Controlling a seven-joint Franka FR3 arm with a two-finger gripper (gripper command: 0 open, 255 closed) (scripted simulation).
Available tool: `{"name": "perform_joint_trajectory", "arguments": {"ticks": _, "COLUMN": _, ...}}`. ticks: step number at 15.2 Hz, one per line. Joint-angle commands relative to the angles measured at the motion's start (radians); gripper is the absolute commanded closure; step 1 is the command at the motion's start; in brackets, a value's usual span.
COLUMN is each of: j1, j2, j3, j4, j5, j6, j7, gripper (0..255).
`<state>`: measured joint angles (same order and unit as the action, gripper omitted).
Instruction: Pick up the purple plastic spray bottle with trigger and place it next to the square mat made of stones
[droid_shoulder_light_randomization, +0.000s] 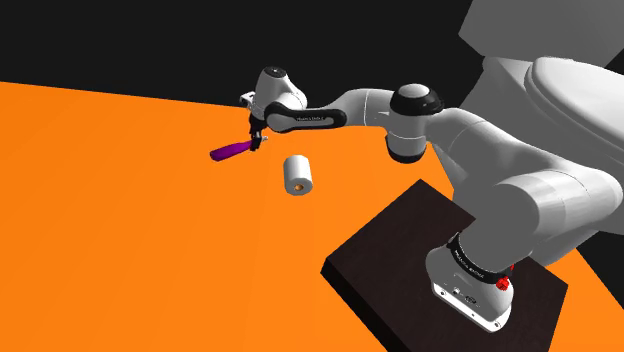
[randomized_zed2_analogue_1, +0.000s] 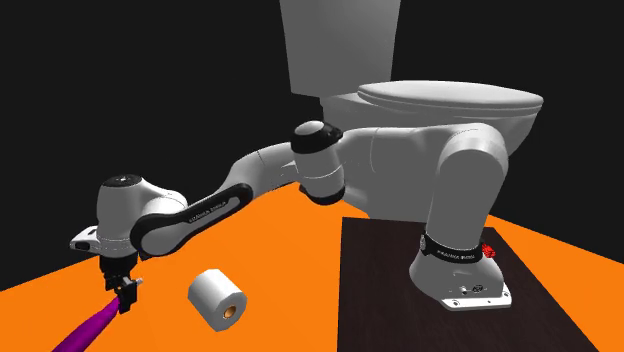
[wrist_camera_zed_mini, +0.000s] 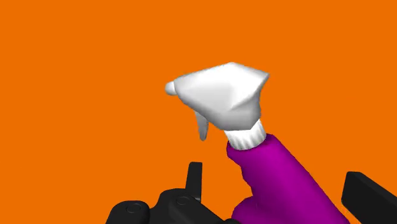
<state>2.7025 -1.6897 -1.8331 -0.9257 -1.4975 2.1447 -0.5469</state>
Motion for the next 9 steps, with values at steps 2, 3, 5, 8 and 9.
{"name": "perform_joint_trajectory", "arguments": {"ticks": 2, "j1": -0.092, "j2": 0.067, "j3": 0.005, "j4": -0.154, "j5": -0.004, "j6": -0.03, "j7": 0.06, "gripper": 0}}
{"name": "perform_joint_trajectory", "arguments": {"ticks": 3, "j1": -0.092, "j2": 0.067, "j3": 0.005, "j4": -0.154, "j5": -0.004, "j6": -0.03, "j7": 0.06, "gripper": 0}}
{"name": "perform_joint_trajectory", "arguments": {"ticks": 5, "j1": -0.092, "j2": 0.067, "j3": 0.005, "j4": -0.154, "j5": -0.005, "j6": -0.03, "j7": 0.06, "gripper": 0}}
{"name": "perform_joint_trajectory", "arguments": {"ticks": 8, "j1": -0.092, "j2": 0.067, "j3": 0.005, "j4": -0.154, "j5": -0.005, "j6": -0.03, "j7": 0.06, "gripper": 0}}
{"name": "perform_joint_trajectory", "arguments": {"ticks": 9, "j1": -0.092, "j2": 0.067, "j3": 0.005, "j4": -0.154, "j5": -0.005, "j6": -0.03, "j7": 0.06, "gripper": 0}}
